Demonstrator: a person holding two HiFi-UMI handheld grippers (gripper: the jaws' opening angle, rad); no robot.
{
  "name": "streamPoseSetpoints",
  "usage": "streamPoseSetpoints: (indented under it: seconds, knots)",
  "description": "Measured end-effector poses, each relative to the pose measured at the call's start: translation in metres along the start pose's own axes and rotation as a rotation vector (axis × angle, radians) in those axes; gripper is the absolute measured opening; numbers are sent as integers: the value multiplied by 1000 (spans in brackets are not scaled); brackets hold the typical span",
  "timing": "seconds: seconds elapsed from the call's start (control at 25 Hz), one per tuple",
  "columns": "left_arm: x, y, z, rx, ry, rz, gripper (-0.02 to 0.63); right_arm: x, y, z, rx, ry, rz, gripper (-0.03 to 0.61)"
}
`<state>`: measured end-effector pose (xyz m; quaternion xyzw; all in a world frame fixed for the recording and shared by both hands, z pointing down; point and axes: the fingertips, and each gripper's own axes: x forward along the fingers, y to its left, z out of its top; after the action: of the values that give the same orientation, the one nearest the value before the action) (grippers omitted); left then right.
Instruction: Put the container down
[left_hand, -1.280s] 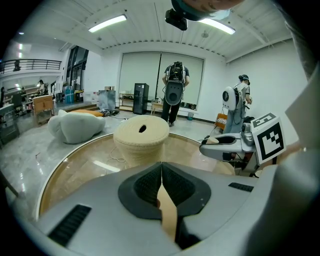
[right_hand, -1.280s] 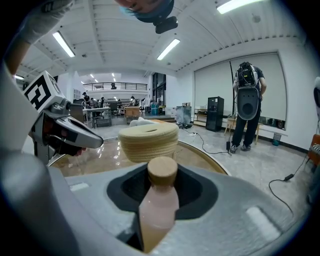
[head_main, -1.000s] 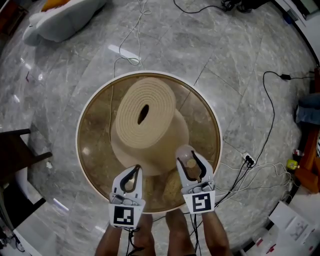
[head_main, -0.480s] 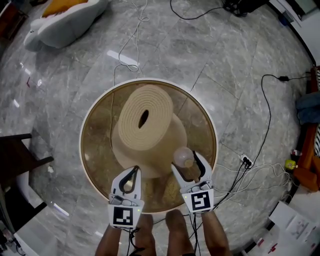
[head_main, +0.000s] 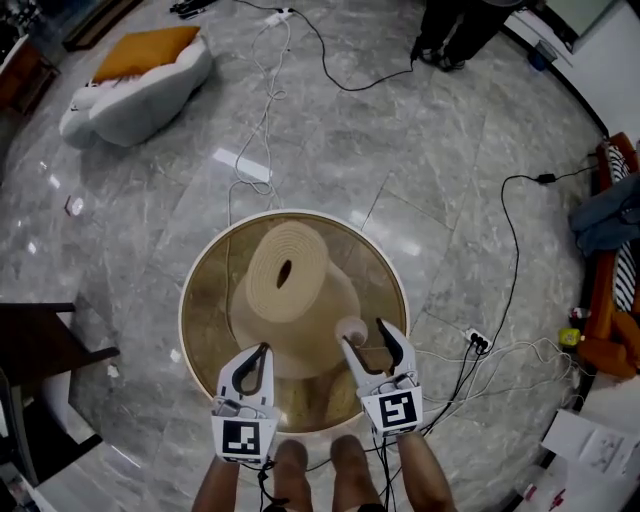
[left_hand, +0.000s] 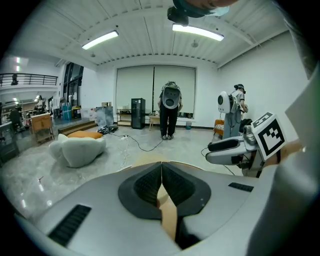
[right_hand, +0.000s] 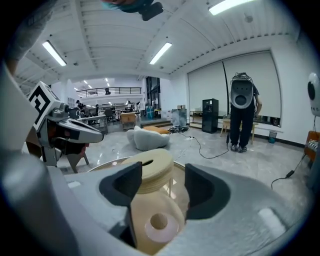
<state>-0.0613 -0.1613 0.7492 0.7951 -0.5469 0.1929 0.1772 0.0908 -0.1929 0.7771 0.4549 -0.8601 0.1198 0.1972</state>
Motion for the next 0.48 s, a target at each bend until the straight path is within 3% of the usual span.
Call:
streamPoseSetpoints:
  seconds: [0.28,0.48]
  knots:
    - [-43,0,94,129,-82,-7,20,-45,-10,98,28,-57,-48,230]
    - [-84,-5,176,171,-142,4,20,-83,-8,175,28,-97,-70,198]
